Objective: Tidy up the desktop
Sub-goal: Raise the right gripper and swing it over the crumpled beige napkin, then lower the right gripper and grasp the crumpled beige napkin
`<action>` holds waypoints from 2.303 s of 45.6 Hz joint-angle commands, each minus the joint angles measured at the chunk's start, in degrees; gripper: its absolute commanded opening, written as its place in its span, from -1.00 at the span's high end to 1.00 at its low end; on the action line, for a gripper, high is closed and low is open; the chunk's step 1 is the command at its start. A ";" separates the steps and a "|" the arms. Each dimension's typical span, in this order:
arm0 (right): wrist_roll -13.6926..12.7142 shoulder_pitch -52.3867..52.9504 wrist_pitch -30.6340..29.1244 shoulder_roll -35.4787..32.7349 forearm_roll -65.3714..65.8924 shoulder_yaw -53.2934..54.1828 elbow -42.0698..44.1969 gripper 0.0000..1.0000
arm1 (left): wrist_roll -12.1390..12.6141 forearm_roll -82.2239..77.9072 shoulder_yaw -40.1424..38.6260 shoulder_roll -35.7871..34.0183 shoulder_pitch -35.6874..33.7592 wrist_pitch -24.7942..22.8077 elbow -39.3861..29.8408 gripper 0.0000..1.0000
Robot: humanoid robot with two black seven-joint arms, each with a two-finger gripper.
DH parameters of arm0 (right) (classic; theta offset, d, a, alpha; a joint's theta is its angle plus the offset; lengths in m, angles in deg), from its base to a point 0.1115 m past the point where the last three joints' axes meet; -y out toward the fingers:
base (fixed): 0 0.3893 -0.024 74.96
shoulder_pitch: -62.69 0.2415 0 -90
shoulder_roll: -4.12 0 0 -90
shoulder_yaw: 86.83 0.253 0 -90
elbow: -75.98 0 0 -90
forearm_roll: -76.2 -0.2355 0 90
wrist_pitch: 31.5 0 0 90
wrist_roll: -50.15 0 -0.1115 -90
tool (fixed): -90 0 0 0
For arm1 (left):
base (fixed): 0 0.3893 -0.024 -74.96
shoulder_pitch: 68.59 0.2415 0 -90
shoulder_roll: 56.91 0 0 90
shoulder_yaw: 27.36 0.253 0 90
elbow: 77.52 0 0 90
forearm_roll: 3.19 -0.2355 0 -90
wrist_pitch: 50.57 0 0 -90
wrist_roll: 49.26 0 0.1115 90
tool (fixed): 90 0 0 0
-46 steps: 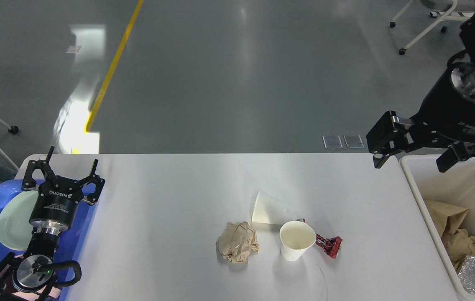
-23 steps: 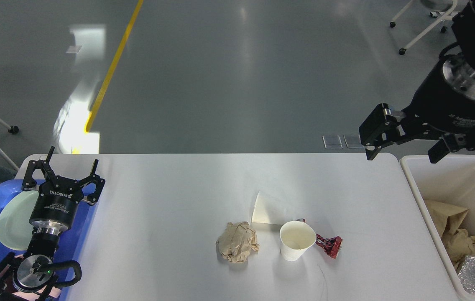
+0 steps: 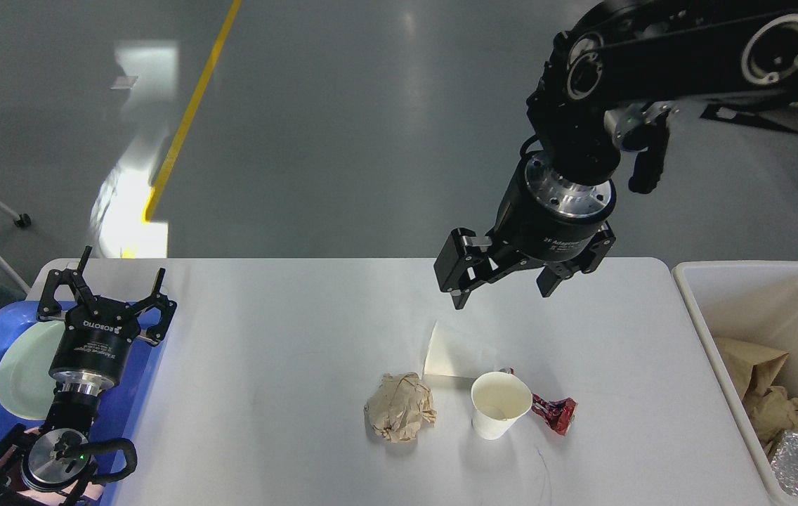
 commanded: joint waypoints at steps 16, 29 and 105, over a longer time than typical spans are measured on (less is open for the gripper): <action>-0.18 -24.12 19.78 10.15 14.66 12.66 4.96 -1.00 | 0.00 -0.01 0.00 0.02 0.00 0.07 0.00 -0.93; -0.18 -44.07 20.48 17.71 20.38 12.66 24.03 -1.00 | 0.00 -0.01 0.00 0.02 0.00 -0.02 0.00 -0.93; 0.34 -61.48 35.87 18.68 28.11 15.65 31.34 -0.24 | 0.00 -0.01 0.00 0.02 0.00 -0.02 0.00 -0.93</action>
